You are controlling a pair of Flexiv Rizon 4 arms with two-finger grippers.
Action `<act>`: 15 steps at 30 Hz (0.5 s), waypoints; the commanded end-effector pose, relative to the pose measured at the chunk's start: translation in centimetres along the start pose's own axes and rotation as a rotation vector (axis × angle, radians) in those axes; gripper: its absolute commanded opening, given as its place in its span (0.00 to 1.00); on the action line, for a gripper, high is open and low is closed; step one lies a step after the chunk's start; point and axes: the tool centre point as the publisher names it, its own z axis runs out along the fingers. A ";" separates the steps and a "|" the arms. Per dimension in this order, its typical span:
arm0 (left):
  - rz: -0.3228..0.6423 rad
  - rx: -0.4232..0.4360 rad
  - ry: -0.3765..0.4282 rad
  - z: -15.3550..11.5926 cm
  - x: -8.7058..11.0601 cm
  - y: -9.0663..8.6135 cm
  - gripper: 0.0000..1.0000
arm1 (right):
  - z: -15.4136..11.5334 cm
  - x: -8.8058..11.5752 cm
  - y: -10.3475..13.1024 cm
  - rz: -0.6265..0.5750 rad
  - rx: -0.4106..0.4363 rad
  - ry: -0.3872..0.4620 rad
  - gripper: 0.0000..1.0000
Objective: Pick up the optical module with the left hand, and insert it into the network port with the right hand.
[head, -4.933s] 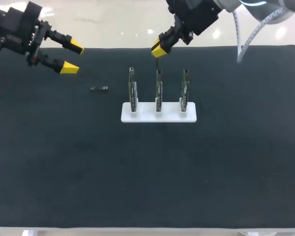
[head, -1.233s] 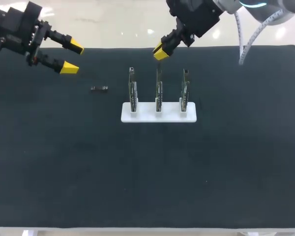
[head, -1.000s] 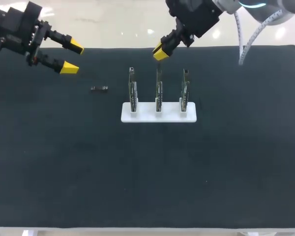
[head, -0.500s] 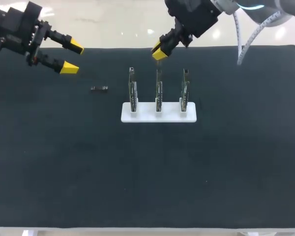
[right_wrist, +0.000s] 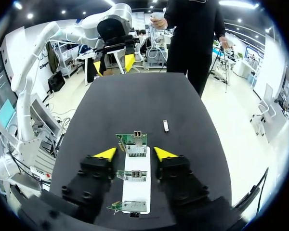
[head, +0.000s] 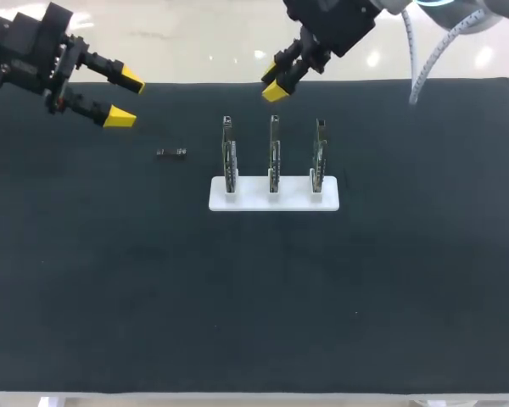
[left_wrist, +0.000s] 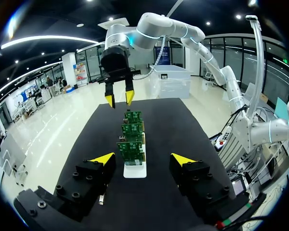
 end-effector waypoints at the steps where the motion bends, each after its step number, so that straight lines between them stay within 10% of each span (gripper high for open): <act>1: -0.001 -0.001 0.003 0.0 0.0 0.0 1.00 | 0.4 0.6 0.1 -0.005 0.003 -0.007 0.00; 15: -0.001 -0.001 0.003 0.0 0.0 0.0 1.00 | 1.6 2.0 0.1 -0.035 -0.002 -0.012 0.00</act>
